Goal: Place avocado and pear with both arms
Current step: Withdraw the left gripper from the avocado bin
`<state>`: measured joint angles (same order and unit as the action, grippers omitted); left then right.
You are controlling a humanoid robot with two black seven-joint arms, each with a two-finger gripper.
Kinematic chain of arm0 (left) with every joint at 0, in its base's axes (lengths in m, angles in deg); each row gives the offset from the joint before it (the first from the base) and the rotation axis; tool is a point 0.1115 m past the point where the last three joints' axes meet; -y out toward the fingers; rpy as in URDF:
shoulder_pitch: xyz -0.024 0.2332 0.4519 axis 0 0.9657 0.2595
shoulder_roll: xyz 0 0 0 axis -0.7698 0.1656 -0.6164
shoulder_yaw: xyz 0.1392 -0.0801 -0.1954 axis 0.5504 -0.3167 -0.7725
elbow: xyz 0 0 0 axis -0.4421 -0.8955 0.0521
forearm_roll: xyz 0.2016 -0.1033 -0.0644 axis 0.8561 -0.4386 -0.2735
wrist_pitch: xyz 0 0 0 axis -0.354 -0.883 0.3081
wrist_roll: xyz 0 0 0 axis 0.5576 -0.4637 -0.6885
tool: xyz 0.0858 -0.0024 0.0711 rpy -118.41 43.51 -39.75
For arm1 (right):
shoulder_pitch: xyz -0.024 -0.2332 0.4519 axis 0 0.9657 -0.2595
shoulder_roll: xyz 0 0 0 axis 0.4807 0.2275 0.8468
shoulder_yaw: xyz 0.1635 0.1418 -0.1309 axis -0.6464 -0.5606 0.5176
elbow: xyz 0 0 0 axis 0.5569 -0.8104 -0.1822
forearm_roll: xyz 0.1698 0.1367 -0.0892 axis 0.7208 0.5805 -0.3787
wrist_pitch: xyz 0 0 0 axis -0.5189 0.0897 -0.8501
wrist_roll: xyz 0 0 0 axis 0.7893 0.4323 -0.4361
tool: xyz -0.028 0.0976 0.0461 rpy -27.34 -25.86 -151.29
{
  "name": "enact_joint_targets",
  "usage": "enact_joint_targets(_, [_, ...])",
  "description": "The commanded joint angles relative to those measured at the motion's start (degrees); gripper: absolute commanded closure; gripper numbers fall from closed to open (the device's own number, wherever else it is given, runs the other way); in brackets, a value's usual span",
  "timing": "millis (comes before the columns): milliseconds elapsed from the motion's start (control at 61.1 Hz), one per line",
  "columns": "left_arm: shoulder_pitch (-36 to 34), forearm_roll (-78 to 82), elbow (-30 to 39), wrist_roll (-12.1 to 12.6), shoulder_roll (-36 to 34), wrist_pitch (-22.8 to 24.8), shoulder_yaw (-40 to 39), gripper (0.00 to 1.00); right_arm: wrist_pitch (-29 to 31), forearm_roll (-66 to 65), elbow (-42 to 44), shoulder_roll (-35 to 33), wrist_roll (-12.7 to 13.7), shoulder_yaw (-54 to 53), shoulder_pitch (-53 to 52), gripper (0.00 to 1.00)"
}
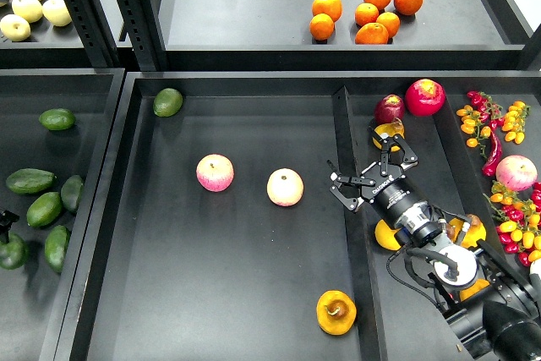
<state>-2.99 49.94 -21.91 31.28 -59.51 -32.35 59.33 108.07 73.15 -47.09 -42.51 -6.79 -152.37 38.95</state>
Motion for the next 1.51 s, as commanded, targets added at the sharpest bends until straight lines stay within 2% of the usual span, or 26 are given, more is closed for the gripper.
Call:
enact_joint_targets(0, [0.03, 0.00, -0.04, 0.00, 0.08, 0.00, -0.06, 0.46, 0.00, 0.00, 0.01, 0.00, 0.00, 0.00, 0.00, 0.01])
enact_joint_targets(720, [-0.15, 0.00, 0.57, 0.00, -0.09, 0.00, 0.03, 0.32, 0.00, 0.00, -0.25, 0.00, 0.00, 0.00, 0.00, 0.01])
enact_joint_targets(1178, [-0.77, 0.00, 1.10, 0.00, 0.00, 0.00, 0.03, 0.14, 0.00, 0.00, -0.25, 0.00, 0.00, 0.09, 0.00, 0.01])
enact_joint_targets(1489, [-1.03, -1.58, 6.02, 0.00, -0.79, 0.00, -2.08, 0.11, 0.00, 0.00, -0.34, 0.00, 0.00, 0.09, 0.00, 0.01])
